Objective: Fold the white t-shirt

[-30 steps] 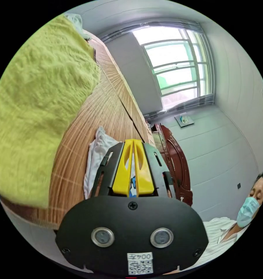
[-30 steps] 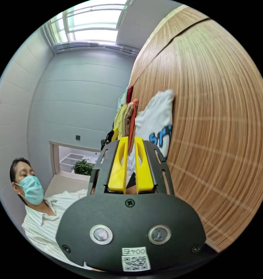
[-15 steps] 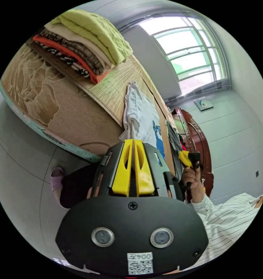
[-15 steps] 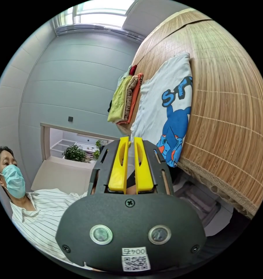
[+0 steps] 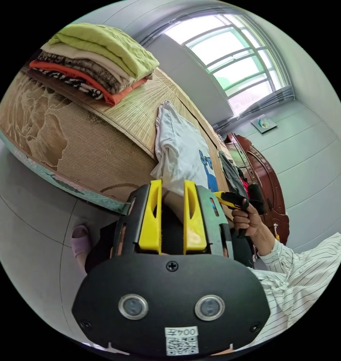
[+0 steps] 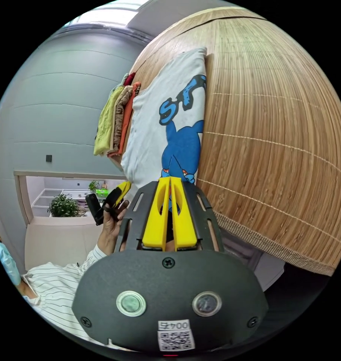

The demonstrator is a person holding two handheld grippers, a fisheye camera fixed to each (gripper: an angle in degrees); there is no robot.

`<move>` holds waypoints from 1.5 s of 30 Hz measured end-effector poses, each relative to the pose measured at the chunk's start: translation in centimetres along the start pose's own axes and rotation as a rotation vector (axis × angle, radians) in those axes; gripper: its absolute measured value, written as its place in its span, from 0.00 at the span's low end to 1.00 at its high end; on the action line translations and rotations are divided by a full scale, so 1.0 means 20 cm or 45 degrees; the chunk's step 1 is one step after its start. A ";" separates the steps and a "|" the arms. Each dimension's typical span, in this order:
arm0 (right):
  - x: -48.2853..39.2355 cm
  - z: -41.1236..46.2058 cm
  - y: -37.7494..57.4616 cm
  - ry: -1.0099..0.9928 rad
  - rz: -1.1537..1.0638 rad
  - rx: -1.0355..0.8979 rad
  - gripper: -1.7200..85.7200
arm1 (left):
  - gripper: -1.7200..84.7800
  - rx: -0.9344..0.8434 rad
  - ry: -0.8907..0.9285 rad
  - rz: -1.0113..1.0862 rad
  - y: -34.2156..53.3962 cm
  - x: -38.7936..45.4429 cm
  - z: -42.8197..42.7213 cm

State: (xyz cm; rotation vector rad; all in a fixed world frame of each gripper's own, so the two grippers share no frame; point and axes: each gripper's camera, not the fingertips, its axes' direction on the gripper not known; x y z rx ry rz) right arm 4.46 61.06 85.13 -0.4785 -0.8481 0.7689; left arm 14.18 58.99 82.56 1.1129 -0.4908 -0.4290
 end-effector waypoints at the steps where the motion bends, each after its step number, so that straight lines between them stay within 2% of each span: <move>1: 0.02 0.00 0.00 -0.019 0.021 0.003 0.02 | 0.07 -0.013 -0.087 0.003 0.00 0.01 -0.02; 3: 0.04 0.01 0.00 -0.021 0.036 0.005 0.01 | 0.05 0.004 -0.140 0.011 0.00 0.00 -0.07; 6: 0.04 0.02 0.01 0.002 0.035 0.009 0.01 | 0.04 -0.007 -0.062 -0.053 0.01 -0.10 -0.15; 9: 0.07 0.02 0.02 -0.025 0.045 0.006 0.01 | 0.04 0.009 -0.113 -0.070 0.01 -0.11 -0.26; 12: 0.08 0.01 0.03 -0.045 0.038 0.007 0.02 | 0.06 0.028 0.039 -0.074 0.01 -0.18 -0.36; 18: 0.07 -0.08 0.13 -0.130 -0.033 0.057 0.07 | 0.11 -0.062 0.084 0.021 -0.02 -0.22 -0.32; 20: 0.09 -0.10 0.20 -0.153 -0.048 0.060 0.08 | 0.11 -0.060 0.163 -0.025 -0.02 -0.29 -0.31; 28: 0.11 -0.08 0.23 -0.160 -0.037 0.055 0.07 | 0.07 0.131 0.860 -0.472 0.05 -0.76 -0.34; 30: 0.10 -0.07 0.20 -0.136 -0.035 0.047 0.07 | 0.06 0.154 0.933 -0.569 0.07 -0.84 -0.33; 36: 0.11 -0.05 0.13 -0.078 -0.006 0.049 0.07 | 0.06 0.053 0.941 -0.645 0.08 -0.94 -0.33; 45: 0.16 -0.05 0.12 -0.077 0.028 0.056 0.07 | 0.09 0.038 0.985 -0.658 0.05 -1.05 -0.39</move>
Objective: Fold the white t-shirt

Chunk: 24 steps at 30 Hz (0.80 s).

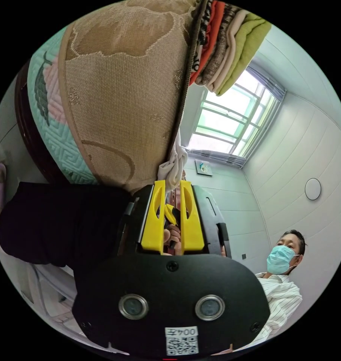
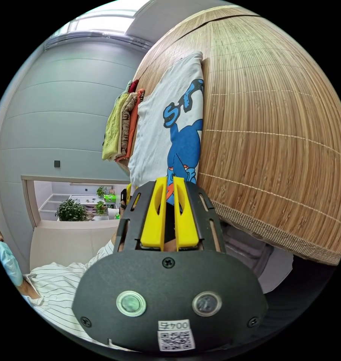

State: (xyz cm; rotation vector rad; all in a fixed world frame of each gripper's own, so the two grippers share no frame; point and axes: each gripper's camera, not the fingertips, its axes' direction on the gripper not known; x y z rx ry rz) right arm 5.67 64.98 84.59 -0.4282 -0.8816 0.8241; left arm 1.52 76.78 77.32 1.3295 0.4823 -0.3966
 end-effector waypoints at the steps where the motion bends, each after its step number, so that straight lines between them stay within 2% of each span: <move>1: 0.00 0.00 0.00 0.004 0.000 -0.002 0.07 | 0.09 0.006 0.009 -0.004 -0.01 -0.01 0.00; 8: 0.00 0.04 -0.02 0.084 0.012 -0.020 0.02 | 0.07 -0.045 0.004 0.016 -0.07 0.04 0.05; 18: -0.02 0.10 -0.02 0.188 0.028 -0.032 0.01 | 0.03 -0.018 -0.164 0.005 -0.14 0.09 -0.05; 24: -0.01 0.12 0.01 0.173 0.032 -0.020 0.01 | 0.02 0.103 -0.247 0.057 -0.14 0.22 -0.20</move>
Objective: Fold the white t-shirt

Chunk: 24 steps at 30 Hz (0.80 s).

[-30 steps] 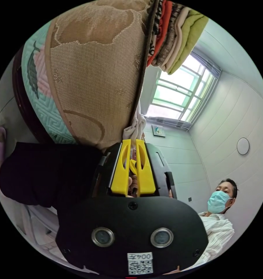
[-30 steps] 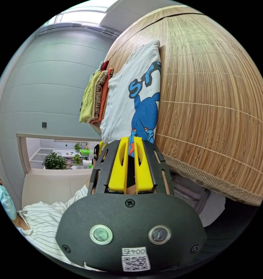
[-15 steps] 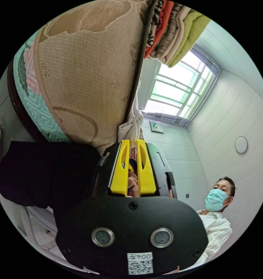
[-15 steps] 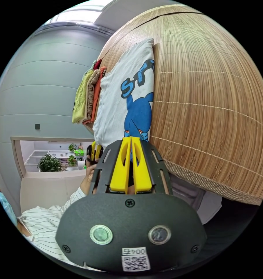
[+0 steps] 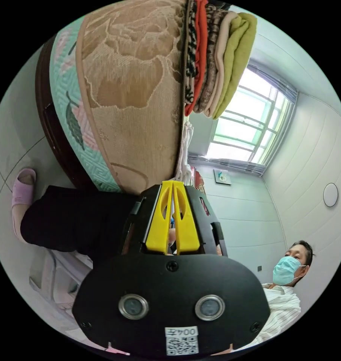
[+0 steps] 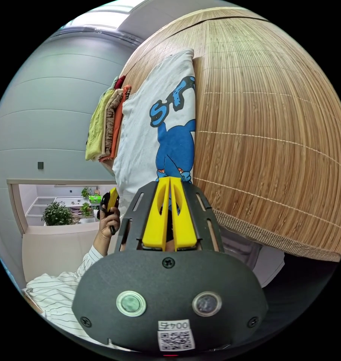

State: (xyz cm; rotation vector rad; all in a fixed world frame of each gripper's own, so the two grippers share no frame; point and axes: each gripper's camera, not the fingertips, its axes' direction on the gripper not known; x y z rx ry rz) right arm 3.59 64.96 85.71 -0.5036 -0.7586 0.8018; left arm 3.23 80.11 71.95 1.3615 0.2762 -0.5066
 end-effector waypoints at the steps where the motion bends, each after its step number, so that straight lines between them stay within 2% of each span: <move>1: 0.00 -0.01 0.01 -0.018 -0.008 0.003 0.01 | 0.02 -0.036 -0.018 0.070 0.00 0.09 0.06; 6: -0.03 -0.08 0.08 -0.083 -0.081 0.106 0.03 | 0.02 -0.275 -0.122 0.366 -0.04 0.42 0.57; 10: 0.01 -0.02 0.10 -0.003 -0.099 0.048 0.03 | 0.02 -0.284 -0.458 0.378 -0.13 0.39 0.80; 12: 0.04 -0.03 0.12 -0.070 -0.077 0.061 0.03 | 0.03 -0.269 -0.336 0.296 -0.15 0.34 0.80; 15: 0.03 -0.10 0.20 -0.101 -0.105 0.118 0.07 | 0.03 -0.206 -0.309 0.352 -0.09 0.41 0.81; 19: 0.09 -0.09 0.35 -0.188 -0.067 0.065 0.11 | 0.03 -0.212 -0.132 0.347 0.04 0.48 0.91; 21: 0.06 -0.08 0.42 -0.092 -0.110 0.090 0.12 | 0.03 -0.223 -0.143 0.362 0.11 0.51 0.97; 24: -0.13 -0.03 0.55 0.263 -0.376 0.172 0.12 | 0.03 -0.247 -0.215 0.387 0.21 0.54 1.10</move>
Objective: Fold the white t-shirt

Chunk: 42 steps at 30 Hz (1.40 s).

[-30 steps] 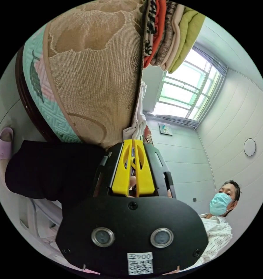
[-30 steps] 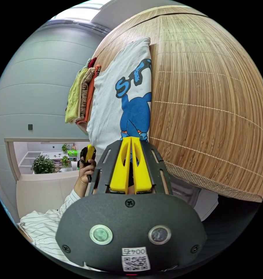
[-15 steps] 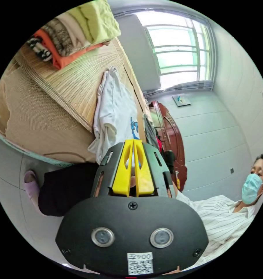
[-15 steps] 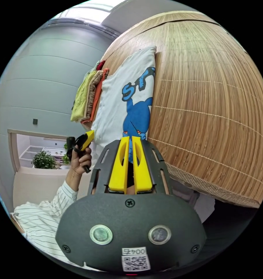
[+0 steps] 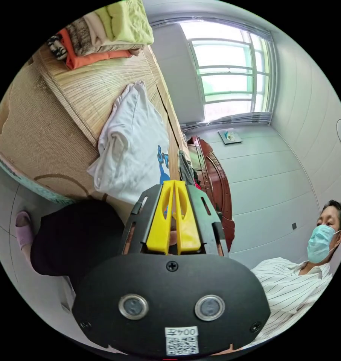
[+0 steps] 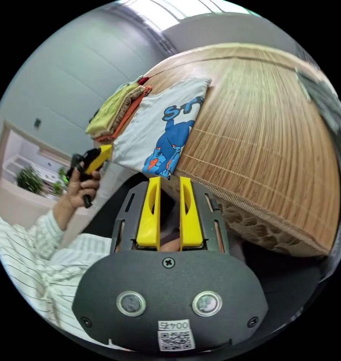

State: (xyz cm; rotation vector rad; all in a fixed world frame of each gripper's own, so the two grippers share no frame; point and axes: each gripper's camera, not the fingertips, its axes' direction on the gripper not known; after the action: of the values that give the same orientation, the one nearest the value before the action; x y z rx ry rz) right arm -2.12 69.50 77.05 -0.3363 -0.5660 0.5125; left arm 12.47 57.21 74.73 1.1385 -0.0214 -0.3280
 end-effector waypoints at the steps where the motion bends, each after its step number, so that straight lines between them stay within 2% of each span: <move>1: -0.09 0.02 0.03 0.143 -0.116 0.015 0.11 | 0.03 -0.011 -0.053 0.017 0.00 0.03 0.05; 2: -0.15 0.05 0.05 0.242 -0.198 0.023 0.11 | 0.03 -0.019 -0.083 0.027 0.00 0.05 0.08; 5: -0.23 0.12 0.07 0.314 -0.284 0.012 0.10 | 0.03 -0.055 -0.222 0.101 -0.06 0.15 0.23; 10: -0.31 0.18 0.08 0.380 -0.327 0.025 0.06 | 0.03 -0.081 -0.645 0.199 -0.17 0.26 0.46; 15: -0.29 0.24 0.09 0.384 -0.264 0.013 0.04 | 0.03 -0.087 -0.640 0.209 -0.18 0.29 0.56; 18: -0.24 0.18 0.09 0.193 -0.131 0.030 0.05 | 0.03 -0.068 -0.589 0.248 -0.16 0.34 0.61; 23: 0.06 0.16 0.11 -0.392 0.323 0.042 0.09 | 0.03 -0.091 -0.510 0.271 -0.15 0.36 0.71; 28: 0.08 0.22 0.07 -0.469 0.424 0.013 0.10 | 0.03 -0.118 -0.532 0.215 -0.16 0.46 0.82; 30: 0.01 0.18 0.06 -0.377 0.376 0.061 0.07 | 0.03 -0.100 -0.650 0.257 -0.15 0.58 0.86; 33: -0.21 0.13 0.00 -0.197 0.156 0.139 0.02 | 0.03 -0.143 -0.845 0.478 -0.11 0.78 1.00; 34: -0.29 0.16 -0.04 -0.173 0.062 0.125 0.02 | 0.03 -0.244 -0.924 0.527 -0.09 0.82 1.11; 37: -0.43 0.31 -0.18 -0.071 -0.049 0.067 0.01 | 0.03 -0.291 -1.071 0.700 -0.03 0.92 1.27; 41: -0.60 0.59 -0.26 0.346 -0.199 -0.138 0.01 | 0.02 -0.285 -1.159 0.845 0.06 1.01 1.38; 42: -0.63 0.62 -0.26 0.384 -0.231 -0.154 0.01 | 0.02 -0.276 -1.166 0.871 0.08 1.04 1.40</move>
State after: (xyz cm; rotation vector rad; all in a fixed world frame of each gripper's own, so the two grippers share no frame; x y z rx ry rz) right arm -16.63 60.38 83.96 -0.4636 -0.3306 0.2460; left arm 27.46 27.42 84.94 0.6301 -1.1285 -0.2024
